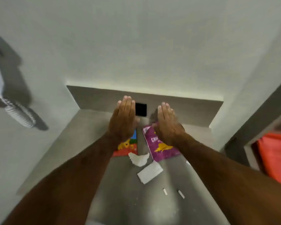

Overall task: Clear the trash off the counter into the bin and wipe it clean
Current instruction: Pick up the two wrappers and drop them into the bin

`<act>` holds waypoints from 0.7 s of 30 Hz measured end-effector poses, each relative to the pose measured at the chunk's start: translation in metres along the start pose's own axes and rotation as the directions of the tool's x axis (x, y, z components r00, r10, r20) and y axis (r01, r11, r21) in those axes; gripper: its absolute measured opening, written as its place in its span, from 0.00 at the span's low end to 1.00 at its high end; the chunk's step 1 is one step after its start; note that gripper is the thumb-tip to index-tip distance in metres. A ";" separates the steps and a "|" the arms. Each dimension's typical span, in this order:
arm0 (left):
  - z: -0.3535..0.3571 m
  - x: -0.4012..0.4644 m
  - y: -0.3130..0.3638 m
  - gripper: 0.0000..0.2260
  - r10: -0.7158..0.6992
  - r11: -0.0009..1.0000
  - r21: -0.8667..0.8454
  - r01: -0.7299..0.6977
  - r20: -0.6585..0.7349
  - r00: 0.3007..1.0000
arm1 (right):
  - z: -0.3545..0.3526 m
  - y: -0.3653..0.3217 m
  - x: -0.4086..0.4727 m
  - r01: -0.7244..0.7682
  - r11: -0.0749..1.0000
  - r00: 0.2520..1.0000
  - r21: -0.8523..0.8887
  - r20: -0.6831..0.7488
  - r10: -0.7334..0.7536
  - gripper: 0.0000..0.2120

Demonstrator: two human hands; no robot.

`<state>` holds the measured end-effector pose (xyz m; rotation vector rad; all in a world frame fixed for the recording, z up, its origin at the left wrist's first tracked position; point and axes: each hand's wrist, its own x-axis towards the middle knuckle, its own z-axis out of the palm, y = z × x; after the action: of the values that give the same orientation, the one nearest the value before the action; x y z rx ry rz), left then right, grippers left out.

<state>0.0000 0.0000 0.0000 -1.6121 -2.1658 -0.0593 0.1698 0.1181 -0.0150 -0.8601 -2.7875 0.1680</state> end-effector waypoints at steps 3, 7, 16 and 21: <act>0.047 -0.015 0.010 0.33 -0.080 0.997 0.007 0.082 0.284 0.955 | 0.050 0.013 -0.008 -0.005 0.995 0.946 -0.101 0.321 0.037 0.53; 0.088 -0.027 0.001 0.44 -0.165 0.945 -0.083 0.315 0.711 0.683 | 0.081 0.027 -0.006 0.005 0.992 0.817 -0.129 0.572 0.070 0.57; 0.098 -0.018 -0.003 0.36 -0.065 0.969 -0.089 0.230 0.808 0.586 | 0.063 0.012 0.015 0.065 0.992 0.776 -0.104 0.630 0.015 0.37; 0.095 -0.022 -0.021 0.20 -0.090 0.927 -0.230 0.297 0.633 0.769 | 0.060 0.007 0.011 0.151 0.977 0.834 -0.153 0.549 -0.043 0.26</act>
<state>-0.0445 0.0007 -0.0895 -1.7361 -2.9627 0.0703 0.1500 0.1273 -0.0726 -0.8065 -3.4253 0.1486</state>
